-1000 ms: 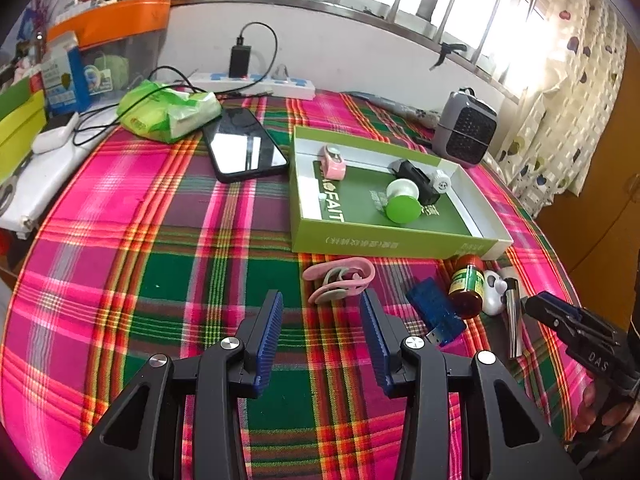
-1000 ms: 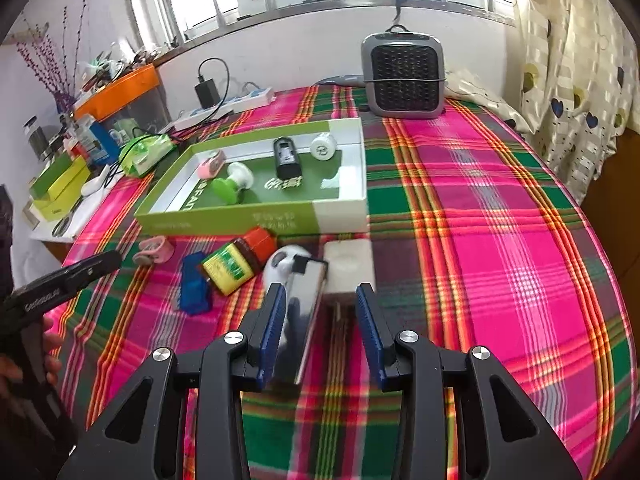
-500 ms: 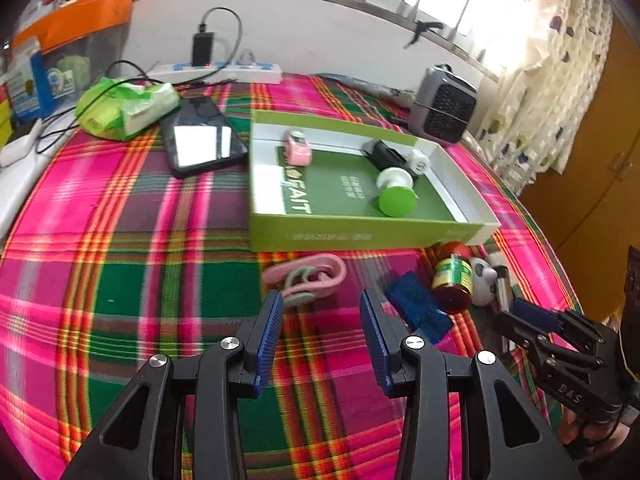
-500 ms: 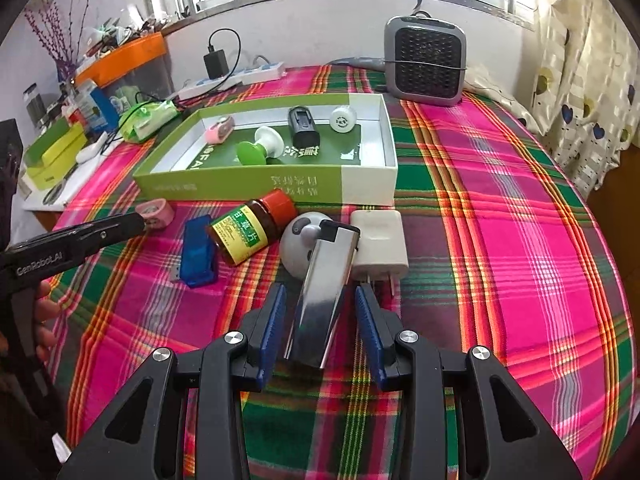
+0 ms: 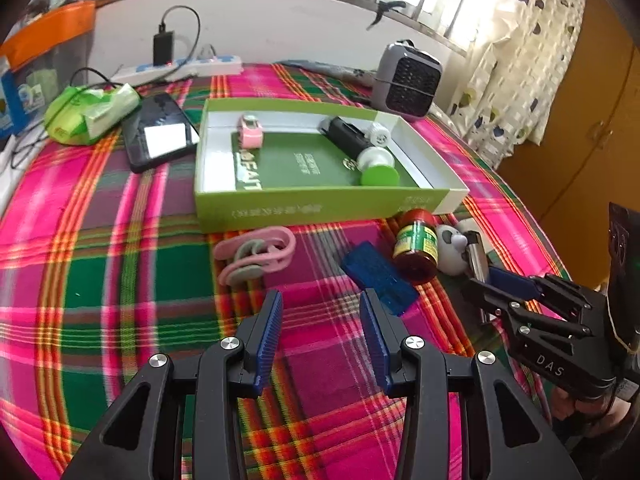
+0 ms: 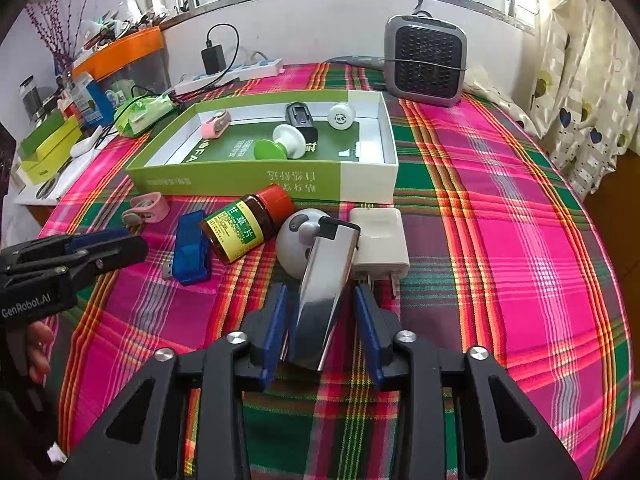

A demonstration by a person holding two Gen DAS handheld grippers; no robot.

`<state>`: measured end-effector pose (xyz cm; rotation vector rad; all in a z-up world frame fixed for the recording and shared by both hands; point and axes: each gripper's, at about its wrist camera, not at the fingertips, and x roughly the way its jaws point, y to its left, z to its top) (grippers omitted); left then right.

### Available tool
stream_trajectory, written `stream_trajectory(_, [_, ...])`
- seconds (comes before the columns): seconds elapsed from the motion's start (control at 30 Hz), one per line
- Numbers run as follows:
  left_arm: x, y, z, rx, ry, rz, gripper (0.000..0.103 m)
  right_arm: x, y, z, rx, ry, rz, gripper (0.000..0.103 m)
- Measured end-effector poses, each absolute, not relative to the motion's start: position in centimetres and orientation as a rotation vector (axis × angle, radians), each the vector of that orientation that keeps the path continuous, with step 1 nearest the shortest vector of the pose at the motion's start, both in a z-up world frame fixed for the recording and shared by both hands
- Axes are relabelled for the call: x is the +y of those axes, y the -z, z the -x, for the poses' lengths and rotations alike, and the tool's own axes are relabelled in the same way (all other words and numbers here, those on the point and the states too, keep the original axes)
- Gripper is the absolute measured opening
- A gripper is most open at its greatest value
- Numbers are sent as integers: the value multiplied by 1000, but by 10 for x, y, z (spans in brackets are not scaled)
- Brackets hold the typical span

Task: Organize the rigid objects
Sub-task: 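Grasp silver lighter with right tool while left tool grasps pink clip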

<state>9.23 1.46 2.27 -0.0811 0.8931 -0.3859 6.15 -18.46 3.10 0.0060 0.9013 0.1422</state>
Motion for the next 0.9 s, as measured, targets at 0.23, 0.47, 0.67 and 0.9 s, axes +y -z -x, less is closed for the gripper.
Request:
stream_trajectory(0.23, [29, -31, -100, 861, 325, 64, 39, -186, -31, -61, 896, -145, -14, 27])
stream_trajectory(0.47, [38, -31, -114, 856, 297, 81, 39, -189, -31, -58, 888, -146, -15, 24])
stream_trajectory(0.67, [37, -24, -125, 897, 310, 88, 39, -190, -32, -55, 880, -146, -17, 24])
stream_trajectory(0.9, [26, -20, -115, 911, 368, 81, 39, -193, -33, -54, 878, -139, -22, 24])
